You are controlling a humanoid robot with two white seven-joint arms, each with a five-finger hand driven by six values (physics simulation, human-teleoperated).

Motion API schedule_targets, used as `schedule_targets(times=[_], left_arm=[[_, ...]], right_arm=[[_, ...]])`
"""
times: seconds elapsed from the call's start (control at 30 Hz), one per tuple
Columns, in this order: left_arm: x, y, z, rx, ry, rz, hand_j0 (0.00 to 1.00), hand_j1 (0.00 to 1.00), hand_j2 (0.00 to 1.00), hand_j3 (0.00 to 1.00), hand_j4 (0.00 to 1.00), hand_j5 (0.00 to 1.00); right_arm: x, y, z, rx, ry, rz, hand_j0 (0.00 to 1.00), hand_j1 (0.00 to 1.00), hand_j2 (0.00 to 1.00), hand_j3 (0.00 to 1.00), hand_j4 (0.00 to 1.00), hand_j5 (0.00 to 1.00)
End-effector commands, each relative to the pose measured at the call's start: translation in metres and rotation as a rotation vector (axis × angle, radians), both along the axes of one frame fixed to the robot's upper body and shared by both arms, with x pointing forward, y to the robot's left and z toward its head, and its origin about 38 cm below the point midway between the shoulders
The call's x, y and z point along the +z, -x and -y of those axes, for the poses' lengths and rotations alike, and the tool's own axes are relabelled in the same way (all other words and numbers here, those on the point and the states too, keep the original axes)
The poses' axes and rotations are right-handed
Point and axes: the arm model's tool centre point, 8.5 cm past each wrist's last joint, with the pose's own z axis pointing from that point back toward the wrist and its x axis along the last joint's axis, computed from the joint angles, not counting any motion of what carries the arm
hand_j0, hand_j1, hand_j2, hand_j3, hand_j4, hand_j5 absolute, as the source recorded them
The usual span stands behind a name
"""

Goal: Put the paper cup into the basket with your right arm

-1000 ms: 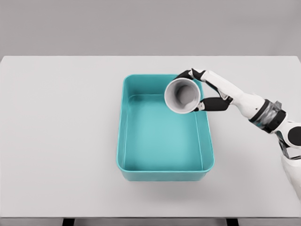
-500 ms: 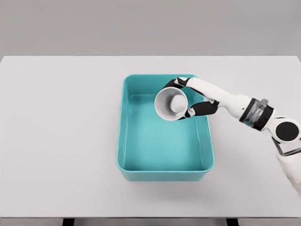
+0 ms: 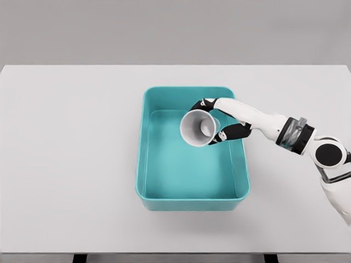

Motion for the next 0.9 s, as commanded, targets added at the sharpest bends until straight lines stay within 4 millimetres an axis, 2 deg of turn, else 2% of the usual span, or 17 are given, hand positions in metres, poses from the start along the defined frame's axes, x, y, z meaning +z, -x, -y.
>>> schedule_targets(times=[0.0, 0.03, 0.07, 0.13, 0.4, 0.5, 0.6, 0.7, 0.73, 0.87], left_arm=[[0.0, 0.001, 0.0, 0.001, 0.0, -0.002, 1.0, 1.0, 1.0, 1.0, 1.0, 1.0], [0.0, 0.001, 0.0, 0.0, 0.0, -0.002, 1.0, 1.0, 1.0, 1.0, 1.0, 1.0], [0.0, 0.001, 0.0, 0.001, 0.0, -0.002, 1.0, 1.0, 1.0, 1.0, 1.0, 1.0], [0.0, 0.001, 0.0, 0.0, 0.0, -0.002, 1.0, 1.0, 1.0, 1.0, 1.0, 1.0], [0.0, 0.001, 0.0, 0.0, 0.0, -0.002, 1.0, 1.0, 1.0, 1.0, 1.0, 1.0], [0.0, 0.001, 0.0, 0.0, 0.0, 0.0, 1.0, 1.0, 1.0, 1.0, 1.0, 1.0], [0.0, 0.001, 0.0, 0.0, 0.0, -0.002, 1.0, 1.0, 1.0, 1.0, 1.0, 1.0], [0.0, 0.001, 0.0, 0.0, 0.0, -0.002, 1.0, 1.0, 1.0, 1.0, 1.0, 1.0], [0.0, 0.001, 0.0, 0.0, 0.0, 0.0, 1.0, 1.0, 1.0, 1.0, 1.0, 1.0], [0.0, 0.001, 0.0, 0.0, 0.0, 0.0, 1.0, 1.0, 1.0, 1.0, 1.0, 1.0]], right_arm=[[0.001, 0.0, 0.0, -0.001, 0.012, 0.008, 0.66, 0.66, 0.66, 0.66, 0.66, 0.66], [0.0, 0.0, -0.002, 0.005, 0.016, 0.009, 0.75, 0.75, 0.75, 0.75, 0.75, 0.75], [-0.002, 0.0, -0.004, 0.007, 0.027, 0.009, 0.9, 0.9, 0.9, 0.9, 0.9, 0.9], [-0.003, 0.0, -0.003, 0.002, 0.046, 0.018, 0.98, 0.98, 0.98, 0.98, 0.98, 0.98], [0.001, -0.002, -0.003, 0.001, 0.044, 0.027, 0.99, 0.99, 0.99, 0.99, 0.99, 0.99], [0.006, -0.004, 0.004, -0.014, 0.032, 0.027, 0.99, 0.99, 0.99, 0.99, 0.99, 0.99], [0.028, -0.01, 0.038, -0.096, -0.085, 0.008, 0.99, 0.99, 0.99, 0.99, 0.99, 0.99], [0.052, -0.008, 0.077, -0.129, -0.206, -0.044, 1.0, 1.0, 1.0, 1.0, 1.0, 1.0], [0.054, -0.006, 0.089, -0.145, -0.214, -0.067, 1.0, 1.0, 1.0, 1.0, 1.0, 1.0], [0.051, 0.003, 0.115, -0.195, -0.213, -0.092, 1.0, 1.0, 1.0, 1.0, 1.0, 1.0]])
